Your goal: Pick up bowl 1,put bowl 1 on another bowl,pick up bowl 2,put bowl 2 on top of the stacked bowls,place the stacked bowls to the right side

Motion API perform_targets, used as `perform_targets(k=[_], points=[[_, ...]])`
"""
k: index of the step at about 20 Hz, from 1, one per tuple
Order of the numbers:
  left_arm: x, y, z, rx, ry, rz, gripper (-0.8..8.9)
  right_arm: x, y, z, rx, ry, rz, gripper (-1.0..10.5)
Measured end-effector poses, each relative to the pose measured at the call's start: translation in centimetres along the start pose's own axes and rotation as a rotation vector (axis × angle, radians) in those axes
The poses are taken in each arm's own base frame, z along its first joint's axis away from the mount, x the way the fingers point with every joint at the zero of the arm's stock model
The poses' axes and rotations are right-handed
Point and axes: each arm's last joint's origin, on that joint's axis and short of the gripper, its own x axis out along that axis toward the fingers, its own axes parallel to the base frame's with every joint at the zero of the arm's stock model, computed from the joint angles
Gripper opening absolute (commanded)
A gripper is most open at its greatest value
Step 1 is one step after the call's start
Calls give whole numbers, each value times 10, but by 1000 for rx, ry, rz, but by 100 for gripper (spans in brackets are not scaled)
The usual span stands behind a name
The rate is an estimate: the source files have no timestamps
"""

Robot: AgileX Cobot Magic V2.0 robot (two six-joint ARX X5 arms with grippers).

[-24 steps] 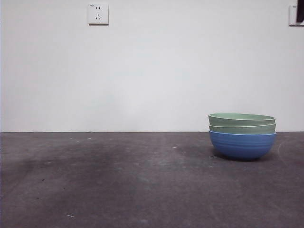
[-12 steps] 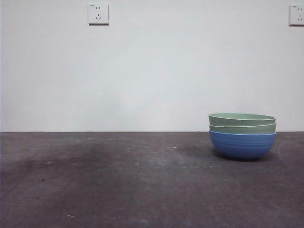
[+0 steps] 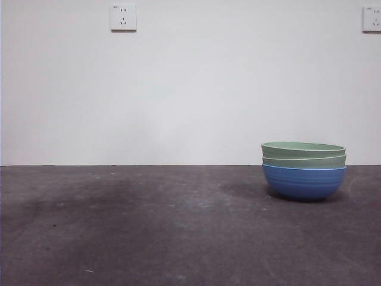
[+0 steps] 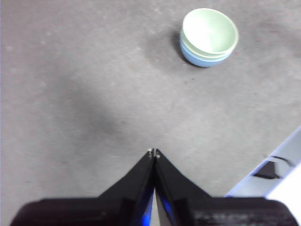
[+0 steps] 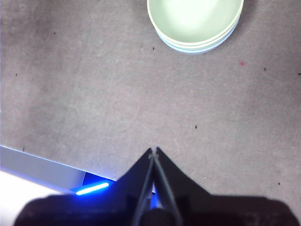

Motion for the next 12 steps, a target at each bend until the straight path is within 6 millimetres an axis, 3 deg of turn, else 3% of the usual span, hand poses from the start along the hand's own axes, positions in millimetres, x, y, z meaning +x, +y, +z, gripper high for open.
perform_targets(k=[2, 6, 9, 12], points=[[-8, 6, 2, -3, -73, 57, -3, 0, 0, 0, 0, 0, 0, 3], [-43, 19, -5, 5, -497, 163, -3, 0, 0, 0, 0, 0, 0, 3], [-46, 24, -38, 62, -784, 256, -3, 0, 0, 0, 0, 0, 0, 3], [-27, 30, -83, 76, -940, 395, -3, 0, 0, 0, 0, 0, 0, 3]])
